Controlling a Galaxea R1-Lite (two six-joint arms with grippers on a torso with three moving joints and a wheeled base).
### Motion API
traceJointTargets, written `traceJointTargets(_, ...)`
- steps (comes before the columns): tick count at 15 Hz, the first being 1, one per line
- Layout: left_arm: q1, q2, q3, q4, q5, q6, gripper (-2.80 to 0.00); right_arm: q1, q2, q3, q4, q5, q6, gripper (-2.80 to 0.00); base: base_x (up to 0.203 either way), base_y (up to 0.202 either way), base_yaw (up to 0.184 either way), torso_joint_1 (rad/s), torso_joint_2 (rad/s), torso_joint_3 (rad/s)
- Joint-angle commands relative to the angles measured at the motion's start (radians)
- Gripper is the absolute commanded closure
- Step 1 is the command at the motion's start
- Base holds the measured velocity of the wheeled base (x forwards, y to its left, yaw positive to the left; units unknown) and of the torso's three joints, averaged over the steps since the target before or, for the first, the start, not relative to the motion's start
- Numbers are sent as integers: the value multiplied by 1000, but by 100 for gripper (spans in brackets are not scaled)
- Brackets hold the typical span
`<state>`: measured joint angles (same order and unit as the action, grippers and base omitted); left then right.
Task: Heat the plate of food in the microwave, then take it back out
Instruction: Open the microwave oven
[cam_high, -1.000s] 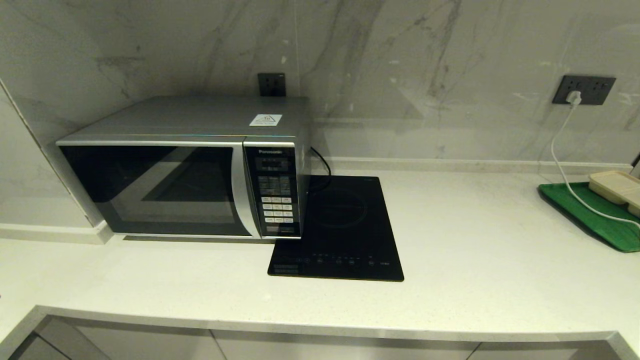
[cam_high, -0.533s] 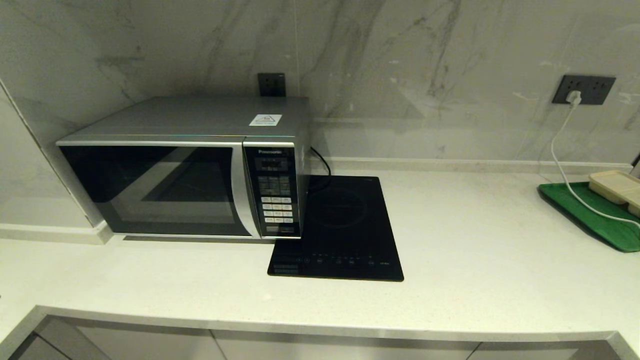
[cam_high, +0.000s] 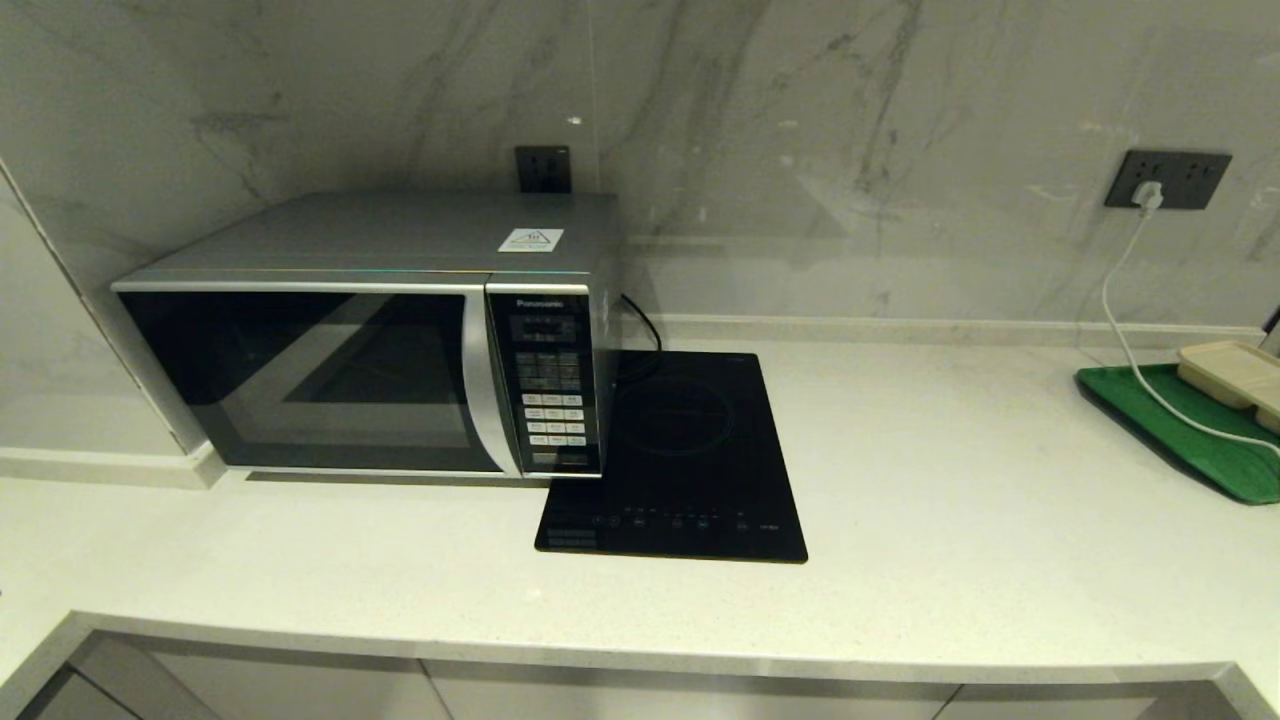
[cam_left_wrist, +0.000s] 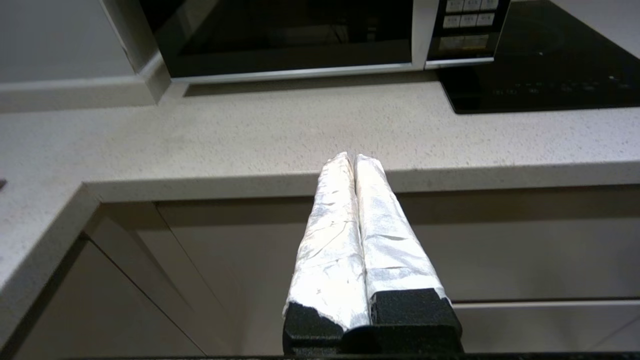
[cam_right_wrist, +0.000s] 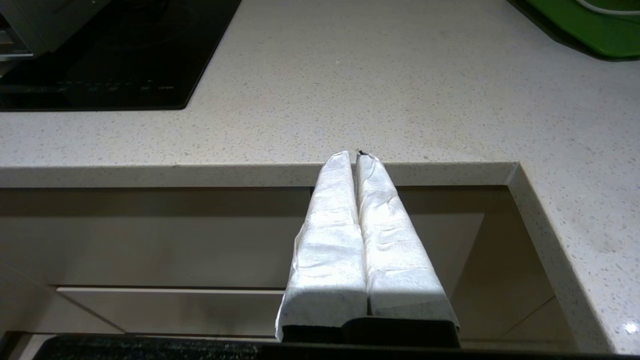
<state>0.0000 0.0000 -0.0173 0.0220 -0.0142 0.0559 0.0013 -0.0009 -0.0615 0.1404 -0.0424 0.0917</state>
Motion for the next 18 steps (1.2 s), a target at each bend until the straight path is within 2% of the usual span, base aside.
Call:
traceJointTargets(1,0,2,-1,13,-1,-10,0,0,1,0,-1,0,0,0,0,0,0,0,0,0)
traceJointTargets(9,2,2,2,4,13,-36,0,0,-1,0,1,1,-6,0,0,0,0,0,0,0)
traceJointTargets(13,1,2,2,4,4,7,0,0,1,0,-1,1,0,0,0,0,0,0,0,0)
traceJointTargets(18,2,2,2,4,7,1,0,0,-1,0,-1,1,0,0,0,0,0,0,0,0)
